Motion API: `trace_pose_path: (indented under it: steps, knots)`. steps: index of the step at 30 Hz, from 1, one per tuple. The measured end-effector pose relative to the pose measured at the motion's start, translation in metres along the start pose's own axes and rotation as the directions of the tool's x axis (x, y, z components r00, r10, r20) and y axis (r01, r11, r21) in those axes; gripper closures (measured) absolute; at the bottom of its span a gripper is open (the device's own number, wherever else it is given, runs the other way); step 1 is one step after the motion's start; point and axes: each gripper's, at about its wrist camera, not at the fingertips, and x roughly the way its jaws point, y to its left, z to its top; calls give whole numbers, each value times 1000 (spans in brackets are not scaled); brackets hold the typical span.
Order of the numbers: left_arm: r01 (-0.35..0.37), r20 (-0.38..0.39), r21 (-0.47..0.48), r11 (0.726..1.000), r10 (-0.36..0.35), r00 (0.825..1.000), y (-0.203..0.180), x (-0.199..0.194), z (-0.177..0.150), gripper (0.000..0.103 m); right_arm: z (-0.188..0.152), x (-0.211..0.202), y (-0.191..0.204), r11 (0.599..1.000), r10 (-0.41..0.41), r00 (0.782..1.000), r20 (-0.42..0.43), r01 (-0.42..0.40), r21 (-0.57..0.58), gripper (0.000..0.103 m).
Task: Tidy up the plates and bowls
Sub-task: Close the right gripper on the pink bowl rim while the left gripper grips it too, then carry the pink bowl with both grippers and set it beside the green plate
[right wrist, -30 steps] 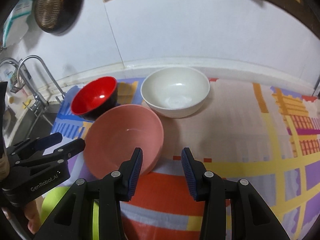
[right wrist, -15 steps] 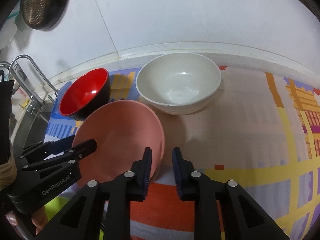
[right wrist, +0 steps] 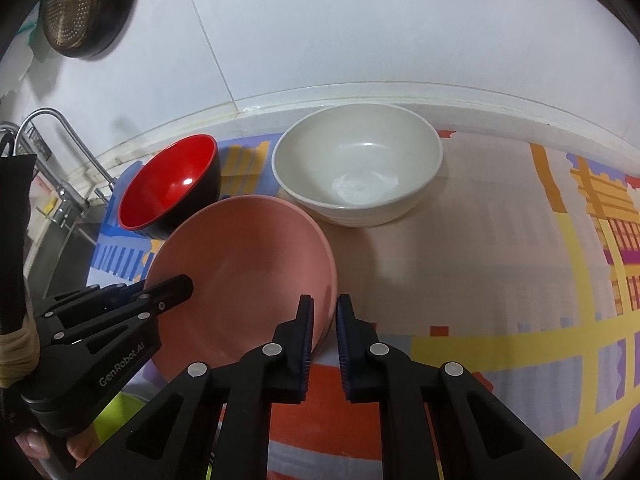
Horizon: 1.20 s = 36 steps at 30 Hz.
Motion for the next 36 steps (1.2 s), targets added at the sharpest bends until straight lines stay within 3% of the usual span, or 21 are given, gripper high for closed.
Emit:
trace_pose_path:
  steps: [9,19,36]
  knots:
    - [27,20,13,1000,-27,999,-15,-31,-5,91,-4,-27,-4,1000,-7,1000,20,7,13,90]
    - [77,17,83,994,-79,997,-54,-62,-29,90,-30,-81,-23,997,-63,997,38,61,35,90]
    - [173,-52,261,950,-165,985,-127,-84,-86,89,-98,-139,-73,971,-175,984,17,170,168,90]
